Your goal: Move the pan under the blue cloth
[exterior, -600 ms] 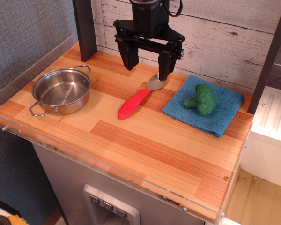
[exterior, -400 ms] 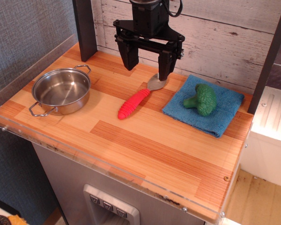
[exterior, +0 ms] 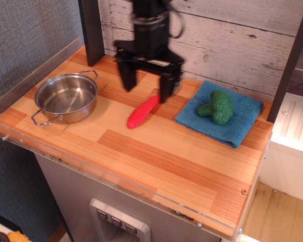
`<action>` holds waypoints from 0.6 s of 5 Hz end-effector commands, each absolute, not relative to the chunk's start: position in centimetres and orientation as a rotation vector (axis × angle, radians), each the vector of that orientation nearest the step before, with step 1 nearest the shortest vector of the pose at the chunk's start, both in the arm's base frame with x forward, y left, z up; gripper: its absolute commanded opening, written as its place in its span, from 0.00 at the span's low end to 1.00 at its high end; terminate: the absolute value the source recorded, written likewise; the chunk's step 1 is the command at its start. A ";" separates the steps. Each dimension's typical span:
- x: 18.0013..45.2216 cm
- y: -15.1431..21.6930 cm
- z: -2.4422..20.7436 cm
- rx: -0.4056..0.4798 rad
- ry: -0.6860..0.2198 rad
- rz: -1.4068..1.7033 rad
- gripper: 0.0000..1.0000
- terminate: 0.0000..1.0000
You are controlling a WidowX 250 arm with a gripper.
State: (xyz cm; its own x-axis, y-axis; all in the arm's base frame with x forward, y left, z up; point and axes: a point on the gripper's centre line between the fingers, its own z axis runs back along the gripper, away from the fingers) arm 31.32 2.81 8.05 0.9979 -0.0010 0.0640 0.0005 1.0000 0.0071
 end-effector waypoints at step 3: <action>29.0 10.6 6.6 0.063 -0.074 0.104 1.00 0.00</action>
State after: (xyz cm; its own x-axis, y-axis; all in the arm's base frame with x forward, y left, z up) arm 28.55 10.22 5.14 0.9948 0.0976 0.0293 -0.0989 0.9940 0.0461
